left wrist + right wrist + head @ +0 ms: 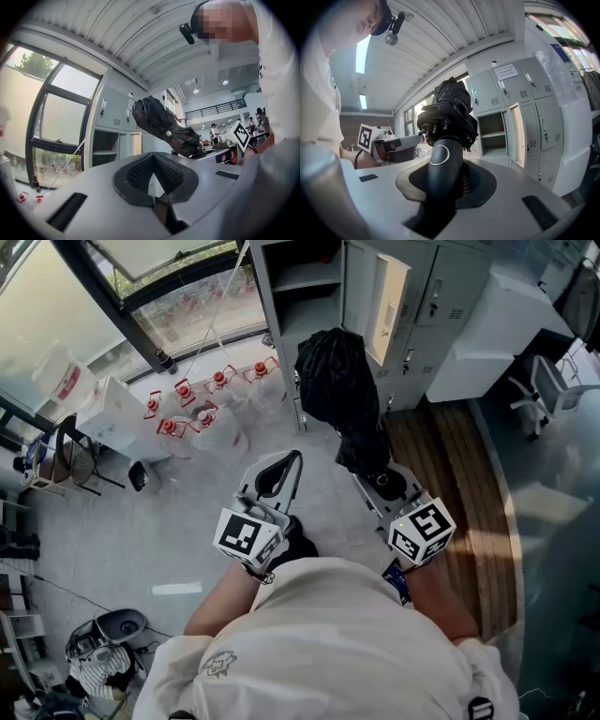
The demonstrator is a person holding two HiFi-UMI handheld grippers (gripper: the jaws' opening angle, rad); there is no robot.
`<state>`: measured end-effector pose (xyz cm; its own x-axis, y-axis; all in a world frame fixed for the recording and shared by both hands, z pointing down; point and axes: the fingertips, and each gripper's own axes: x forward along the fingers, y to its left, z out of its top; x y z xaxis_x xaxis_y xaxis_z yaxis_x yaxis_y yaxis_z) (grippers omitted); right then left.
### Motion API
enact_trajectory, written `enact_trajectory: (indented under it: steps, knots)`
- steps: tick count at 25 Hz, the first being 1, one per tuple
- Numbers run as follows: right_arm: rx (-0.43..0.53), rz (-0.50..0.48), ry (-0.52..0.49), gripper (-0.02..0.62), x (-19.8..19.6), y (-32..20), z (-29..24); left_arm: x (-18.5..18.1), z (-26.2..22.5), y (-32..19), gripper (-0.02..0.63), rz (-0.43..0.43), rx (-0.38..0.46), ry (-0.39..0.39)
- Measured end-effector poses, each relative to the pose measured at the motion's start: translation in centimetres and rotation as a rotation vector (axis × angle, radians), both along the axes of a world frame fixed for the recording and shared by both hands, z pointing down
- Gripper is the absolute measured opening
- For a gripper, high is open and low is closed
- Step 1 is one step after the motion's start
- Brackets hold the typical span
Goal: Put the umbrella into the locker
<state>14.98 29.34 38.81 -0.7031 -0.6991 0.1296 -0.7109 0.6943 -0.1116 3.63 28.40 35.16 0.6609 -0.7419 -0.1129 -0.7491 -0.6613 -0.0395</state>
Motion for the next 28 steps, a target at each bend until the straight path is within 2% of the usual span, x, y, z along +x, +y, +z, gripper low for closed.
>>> enact_trajectory:
  steps: [5,9,16,28]
  knots:
    - [0.018,-0.014,0.022,0.133,0.0,-0.1,0.3,0.3,1.0,-0.7,0.014,0.013,-0.041,0.018]
    - [0.004,-0.006,0.013,0.133,-0.5,-0.9,0.4,0.1,0.9,-1.5,0.014,0.010,-0.028,-0.008]
    - [-0.019,0.017,0.023,0.135,-1.0,-2.3,0.8,-0.7,0.9,-2.8,0.014,0.019,-0.026,0.004]
    - [-0.065,0.061,0.027,0.133,-5.6,-11.0,2.1,-5.8,1.5,-11.5,0.014,0.036,-0.037,0.040]
